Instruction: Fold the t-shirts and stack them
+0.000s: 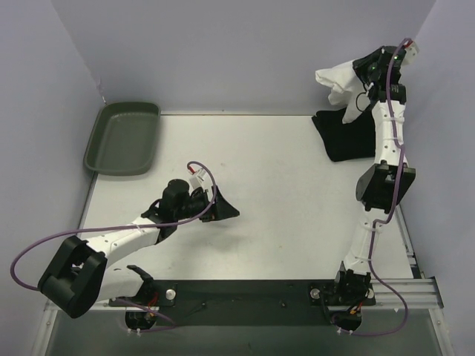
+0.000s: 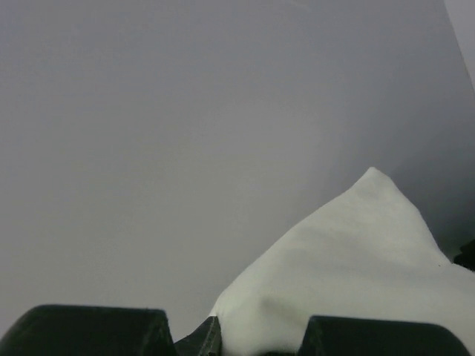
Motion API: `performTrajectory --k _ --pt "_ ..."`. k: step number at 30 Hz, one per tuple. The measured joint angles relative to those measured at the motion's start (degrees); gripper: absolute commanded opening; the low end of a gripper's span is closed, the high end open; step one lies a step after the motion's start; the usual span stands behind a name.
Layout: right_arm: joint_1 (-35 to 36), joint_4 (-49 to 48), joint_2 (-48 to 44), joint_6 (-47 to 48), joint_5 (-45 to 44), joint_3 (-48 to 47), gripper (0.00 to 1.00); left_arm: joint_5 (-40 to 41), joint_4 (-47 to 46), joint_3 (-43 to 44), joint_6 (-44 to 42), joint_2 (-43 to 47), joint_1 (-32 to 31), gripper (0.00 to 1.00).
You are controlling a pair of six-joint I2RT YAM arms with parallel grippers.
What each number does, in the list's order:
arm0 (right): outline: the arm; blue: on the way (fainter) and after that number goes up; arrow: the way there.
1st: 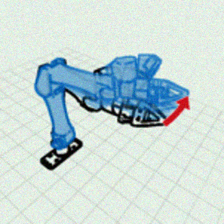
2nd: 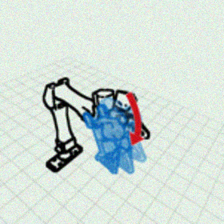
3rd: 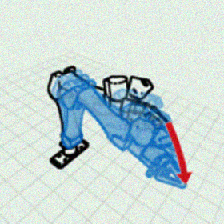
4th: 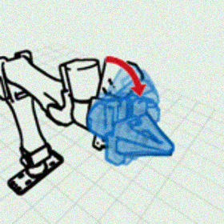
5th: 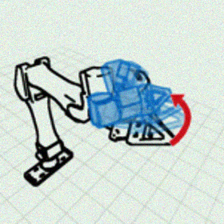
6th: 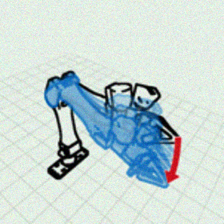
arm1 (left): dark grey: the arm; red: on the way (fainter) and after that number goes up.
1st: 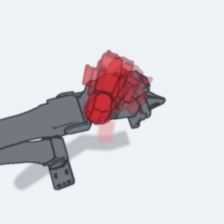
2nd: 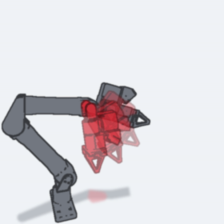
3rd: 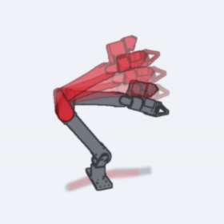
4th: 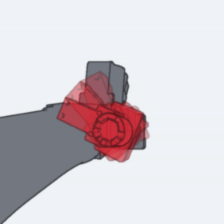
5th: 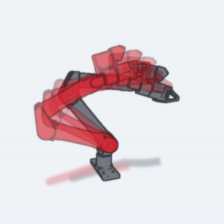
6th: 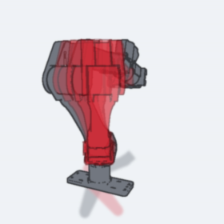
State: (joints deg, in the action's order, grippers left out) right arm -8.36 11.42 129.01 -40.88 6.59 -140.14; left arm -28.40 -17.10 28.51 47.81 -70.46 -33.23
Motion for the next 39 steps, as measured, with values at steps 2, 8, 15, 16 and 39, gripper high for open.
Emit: performTrajectory --k 2,8,15,16,39 --pt "-0.22 -4.5 -1.29 -0.26 2.47 3.08 0.0 -0.2 -0.31 0.0 0.0 -0.07 0.2 0.88" --pt "1.31 -18.21 -15.87 0.85 11.17 36.17 0.0 -0.81 -2.01 -0.59 0.37 0.15 0.35 0.88" --pt "5.14 -22.75 -20.65 2.97 12.85 63.78 0.0 -1.81 -2.86 -1.92 1.07 0.92 0.26 0.88" --pt "5.46 -22.51 -20.65 3.34 13.09 64.85 0.0 -1.9 -2.86 -1.97 1.07 1.2 0.2 0.88" --pt "36.15 -3.32 -63.56 4.02 -1.81 93.09 0.0 -1.97 -3.21 -2.1 1.14 5.4 -1.42 0.88"
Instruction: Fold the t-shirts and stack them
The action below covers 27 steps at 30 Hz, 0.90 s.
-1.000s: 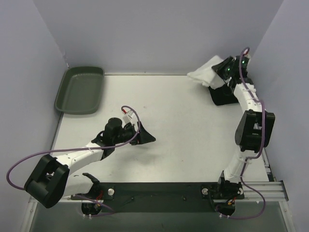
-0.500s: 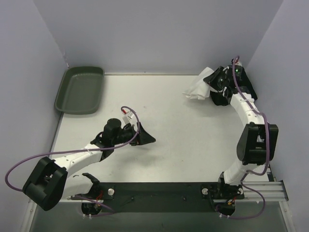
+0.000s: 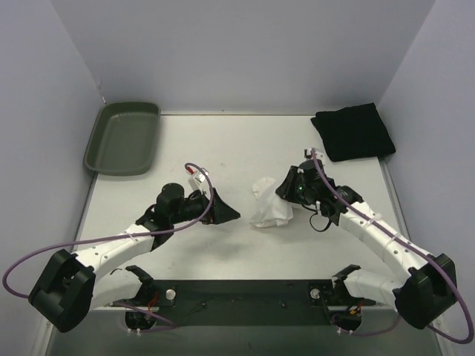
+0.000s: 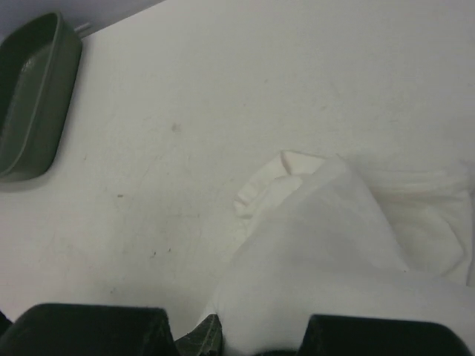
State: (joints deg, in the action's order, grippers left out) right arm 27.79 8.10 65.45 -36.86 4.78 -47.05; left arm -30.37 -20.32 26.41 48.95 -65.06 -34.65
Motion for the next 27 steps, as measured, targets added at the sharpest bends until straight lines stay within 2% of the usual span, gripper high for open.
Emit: performTrajectory --k 5,11,15,19,24,27 --pt "7.76 5.99 -2.56 -1.6 -5.66 -3.54 0.0 0.66 0.76 -0.09 -0.09 4.66 -0.2 0.88" --pt "16.0 8.79 -3.65 -3.43 -12.9 -7.87 0.0 1.84 2.36 -0.35 -0.11 7.8 -0.2 0.88" --pt "18.1 9.03 -2.56 -4.31 -13.35 -7.91 0.0 2.75 3.98 -0.5 -0.11 9.53 -0.22 0.88" --pt "18.86 8.17 6.38 -4.0 -12.11 -12.17 0.0 3.65 5.81 -0.85 -0.15 11.78 -0.2 0.88" --pt "21.14 5.66 22.82 -1.79 -4.72 -28.0 0.0 6.29 9.88 -0.98 -1.2 16.59 0.0 0.88" --pt "22.77 4.81 27.98 -0.22 -0.5 -37.46 0.0 8.59 13.88 -1.01 -1.75 20.92 0.81 0.88"
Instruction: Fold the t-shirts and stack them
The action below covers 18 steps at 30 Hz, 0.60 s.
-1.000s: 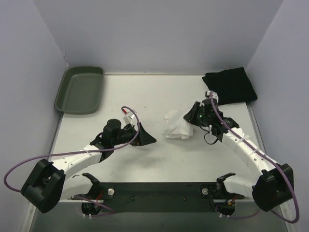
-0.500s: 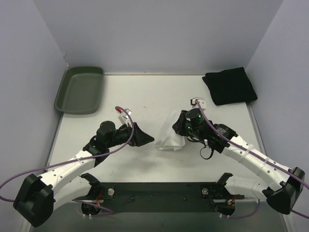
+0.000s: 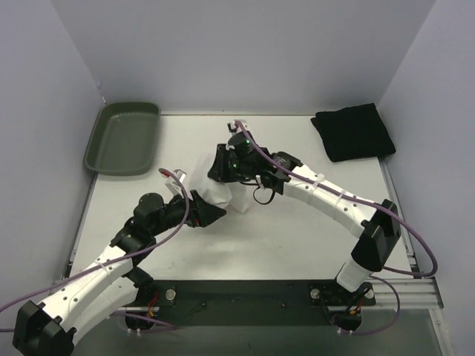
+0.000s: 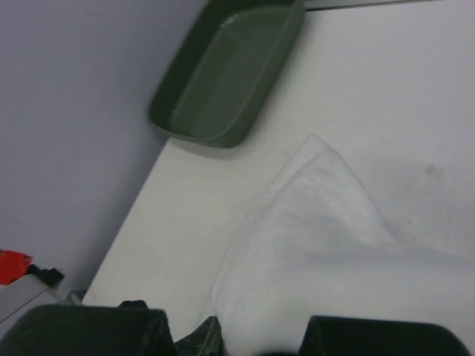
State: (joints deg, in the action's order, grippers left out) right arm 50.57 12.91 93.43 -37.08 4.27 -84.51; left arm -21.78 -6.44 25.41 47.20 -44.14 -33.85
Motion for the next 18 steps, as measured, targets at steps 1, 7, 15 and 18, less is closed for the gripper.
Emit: performTrajectory --k 1,7,15,18 --pt "0.55 -0.28 0.63 0.39 1.36 -2.38 0.0 1.11 1.4 -0.07 -0.15 1.99 0.5 0.88" --pt "3.23 -2.45 -4.72 2.82 5.77 -2.6 0.0 4.98 7.78 -0.33 -1.2 12.22 3.74 0.88" --pt "4.44 -6.03 -27.8 1.03 2.45 37.68 0.0 4.31 11.17 -0.17 -1.55 12.66 4.11 0.88" --pt "5.81 -1.73 -32.41 -2.27 -2.36 51.87 0.05 3.48 10.84 -0.09 -1.73 10.69 4.22 0.88"
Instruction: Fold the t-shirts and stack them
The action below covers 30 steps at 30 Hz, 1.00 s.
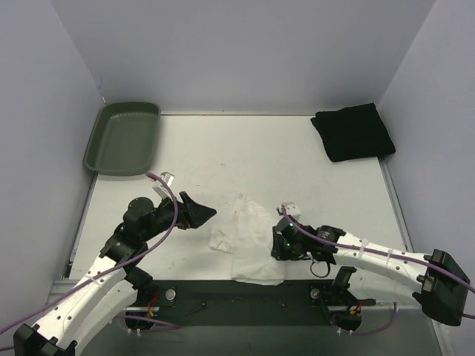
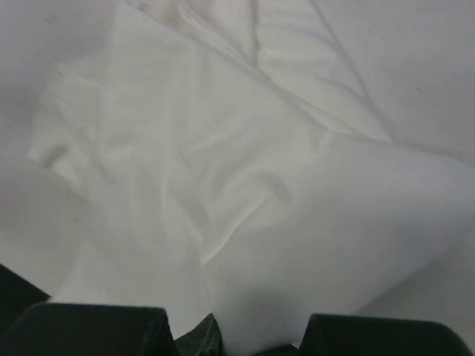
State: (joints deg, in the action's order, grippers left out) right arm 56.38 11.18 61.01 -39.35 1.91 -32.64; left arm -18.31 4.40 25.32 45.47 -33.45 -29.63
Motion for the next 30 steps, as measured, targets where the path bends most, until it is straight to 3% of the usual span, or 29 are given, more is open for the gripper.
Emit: performTrajectory --k 1,2,4,5,8,17,21,30 --pt "0.37 2.05 -2.1 -1.38 -1.75 3.8 0.17 -0.2 -0.28 0.0 -0.09 -0.85 0.02 0.88" --pt "0.66 4.37 -4.48 -2.54 -3.26 6.45 0.47 -0.44 -0.72 0.0 -0.11 -1.7 0.02 0.88" --pt "0.76 9.44 -10.25 -4.9 -6.27 8.74 0.61 -0.83 -1.86 0.0 -0.02 -3.63 0.07 0.89" --pt "0.76 11.3 -12.68 -5.68 -8.0 8.61 0.76 -1.09 -2.49 0.0 0.11 -4.59 0.07 0.88" --pt "0.79 16.37 -15.82 -7.41 -13.03 5.46 0.87 -1.9 -4.87 -0.02 0.59 -7.04 0.07 0.88" --pt "0.79 20.31 -10.6 -5.31 -20.96 -11.02 0.9 -3.19 -8.52 -0.11 1.55 -9.09 -0.09 0.88" --pt "0.74 15.13 -2.19 -3.28 -20.0 -14.84 0.89 -3.26 -9.03 -0.39 1.66 -10.45 -0.44 0.88" --pt "-2.56 1.62 19.34 -1.64 -13.42 -13.73 0.88 -3.41 -9.33 -1.79 1.81 -11.76 -0.66 0.88"
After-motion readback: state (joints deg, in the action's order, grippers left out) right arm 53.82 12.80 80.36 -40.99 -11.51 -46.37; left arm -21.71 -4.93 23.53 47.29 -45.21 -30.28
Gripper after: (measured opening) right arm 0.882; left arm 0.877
